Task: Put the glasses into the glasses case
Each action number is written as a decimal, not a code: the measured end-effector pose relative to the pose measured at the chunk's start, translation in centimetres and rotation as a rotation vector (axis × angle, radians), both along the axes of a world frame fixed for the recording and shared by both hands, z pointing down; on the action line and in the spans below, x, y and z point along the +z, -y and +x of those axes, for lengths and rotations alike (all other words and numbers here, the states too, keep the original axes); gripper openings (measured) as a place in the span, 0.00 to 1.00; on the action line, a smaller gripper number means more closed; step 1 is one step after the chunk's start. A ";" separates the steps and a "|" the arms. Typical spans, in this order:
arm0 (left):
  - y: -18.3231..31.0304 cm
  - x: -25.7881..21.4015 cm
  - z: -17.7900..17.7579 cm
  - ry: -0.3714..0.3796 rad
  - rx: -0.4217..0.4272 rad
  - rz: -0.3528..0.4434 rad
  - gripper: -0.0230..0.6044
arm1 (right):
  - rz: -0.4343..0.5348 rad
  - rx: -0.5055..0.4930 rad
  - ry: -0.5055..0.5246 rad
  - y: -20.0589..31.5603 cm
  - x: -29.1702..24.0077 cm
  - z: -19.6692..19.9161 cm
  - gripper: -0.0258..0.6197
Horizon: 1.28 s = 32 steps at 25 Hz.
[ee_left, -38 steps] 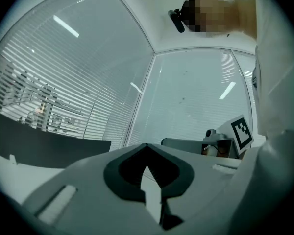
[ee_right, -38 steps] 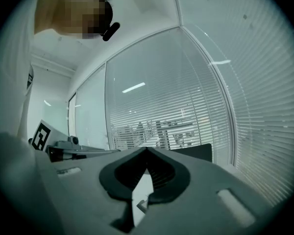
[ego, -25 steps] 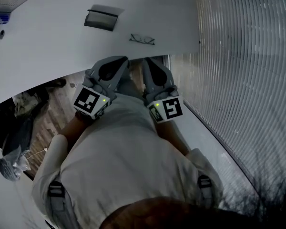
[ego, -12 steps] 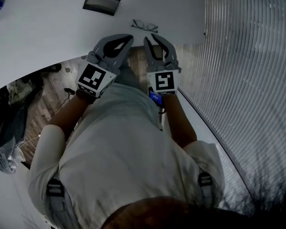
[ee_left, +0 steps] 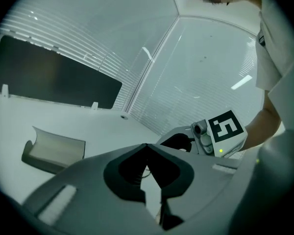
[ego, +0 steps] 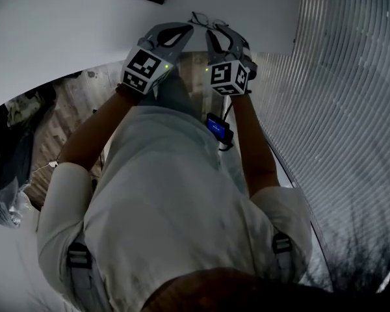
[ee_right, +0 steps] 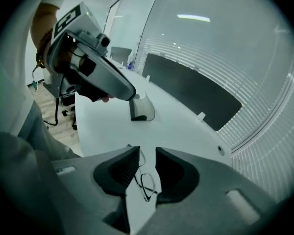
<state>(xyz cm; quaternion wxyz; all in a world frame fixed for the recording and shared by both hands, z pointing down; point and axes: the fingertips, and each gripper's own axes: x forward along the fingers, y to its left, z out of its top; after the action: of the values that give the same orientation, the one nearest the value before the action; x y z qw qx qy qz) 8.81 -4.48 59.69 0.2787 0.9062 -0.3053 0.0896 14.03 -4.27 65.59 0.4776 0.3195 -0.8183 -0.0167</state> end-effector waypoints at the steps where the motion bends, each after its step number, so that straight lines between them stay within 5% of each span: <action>1: 0.0 1.0 0.0 0.007 -0.003 -0.016 0.04 | -0.018 -0.015 -0.018 -0.1 1.2 0.1 0.20; 14: 0.2 8.0 0.8 0.030 -0.052 -0.106 0.04 | -0.026 -0.147 -0.184 0.2 10.3 2.0 0.22; 18: -0.5 7.6 0.5 0.030 -0.048 -0.118 0.04 | 0.022 -0.171 -0.192 0.7 9.2 1.3 0.20; 20: -0.4 6.9 0.0 0.026 -0.057 -0.104 0.04 | 0.036 -0.173 -0.196 0.9 8.5 1.0 0.10; 32: 0.5 4.5 -0.5 0.021 -0.069 -0.061 0.04 | 0.088 -0.160 -0.178 1.8 5.3 0.8 0.07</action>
<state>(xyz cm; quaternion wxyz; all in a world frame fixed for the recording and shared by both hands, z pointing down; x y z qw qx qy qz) 8.30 -4.99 64.16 0.3059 0.8851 -0.3366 0.0988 14.84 -6.10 70.87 0.5309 0.2710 -0.7940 -0.1191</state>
